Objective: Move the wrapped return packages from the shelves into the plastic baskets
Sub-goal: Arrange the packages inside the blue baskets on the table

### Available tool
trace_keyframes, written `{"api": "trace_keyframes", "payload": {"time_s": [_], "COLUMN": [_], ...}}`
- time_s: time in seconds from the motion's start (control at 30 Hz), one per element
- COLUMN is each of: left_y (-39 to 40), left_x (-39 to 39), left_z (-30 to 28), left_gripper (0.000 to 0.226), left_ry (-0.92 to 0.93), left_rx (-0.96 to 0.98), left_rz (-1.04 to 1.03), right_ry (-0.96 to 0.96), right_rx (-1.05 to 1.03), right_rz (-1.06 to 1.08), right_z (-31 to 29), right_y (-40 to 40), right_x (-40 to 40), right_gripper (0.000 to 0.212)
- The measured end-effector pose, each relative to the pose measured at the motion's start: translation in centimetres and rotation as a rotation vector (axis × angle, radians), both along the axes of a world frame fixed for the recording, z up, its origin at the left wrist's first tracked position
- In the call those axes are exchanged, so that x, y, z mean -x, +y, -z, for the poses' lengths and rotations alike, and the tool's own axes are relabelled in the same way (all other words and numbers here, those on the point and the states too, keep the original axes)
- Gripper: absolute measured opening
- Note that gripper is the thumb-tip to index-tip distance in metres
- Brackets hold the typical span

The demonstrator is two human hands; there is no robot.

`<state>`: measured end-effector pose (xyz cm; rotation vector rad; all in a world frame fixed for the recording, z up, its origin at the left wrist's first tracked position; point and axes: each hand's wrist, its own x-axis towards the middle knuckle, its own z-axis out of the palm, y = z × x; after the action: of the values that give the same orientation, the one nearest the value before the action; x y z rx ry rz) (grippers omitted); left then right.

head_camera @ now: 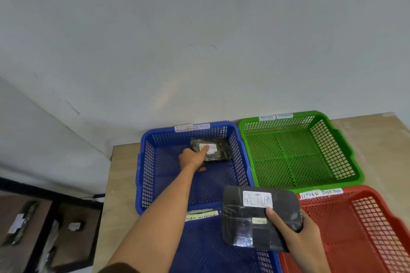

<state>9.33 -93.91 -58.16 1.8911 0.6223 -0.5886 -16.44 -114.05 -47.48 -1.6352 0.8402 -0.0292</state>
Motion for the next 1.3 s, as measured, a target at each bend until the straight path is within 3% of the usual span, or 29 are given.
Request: {"api": "trace_keyframes", "payload": {"time_s": [0.1,0.2,0.37,0.57,0.7,0.97,1.07,1.3], "left_y": [0.6,1.4,4.5,7.9,9.7,10.8,10.4,8.4], "left_x": [0.3,0.4,3.3,8.4,10.0,9.5,8.8,7.6], "left_z": [-1.0,-2.6,-5.9,-8.5,-8.1,-4.8,-3.5,-1.4], "left_gripper": [0.073,0.083,0.055,0.057,0.045,0.04,0.033,0.035], "left_ry": [-0.053,-0.063,-0.11,0.03,-0.04,-0.025,-0.01,0.046], "left_rx": [-0.344,-0.342,-0.043,0.45,0.521,0.39,0.241,0.041], "left_rz": [0.185,0.202,0.254,0.174,0.162,0.078,0.145,0.224], "right_ry": [-0.001,0.004,-0.049,-0.037,0.009,0.196,0.287,0.472], "right_rx": [0.034,0.025,-0.047,-0.046,0.02,0.29,0.41,0.653], "right_rz": [0.028,0.015,-0.043,-0.167,-0.211,-0.377,-0.514,-0.674], "right_z": [-0.1,-0.3,-1.7,-0.9,0.1,3.0,3.8,5.0], "right_y": [-0.1,0.2,2.5,5.7,7.2,8.2,8.3,8.1], "right_x": [0.5,0.4,-1.9,-6.7,-9.4,-12.7,-14.0,-16.2], "right_gripper": [0.039,0.038,0.031,0.047,0.056,0.076,0.059,0.056]}}
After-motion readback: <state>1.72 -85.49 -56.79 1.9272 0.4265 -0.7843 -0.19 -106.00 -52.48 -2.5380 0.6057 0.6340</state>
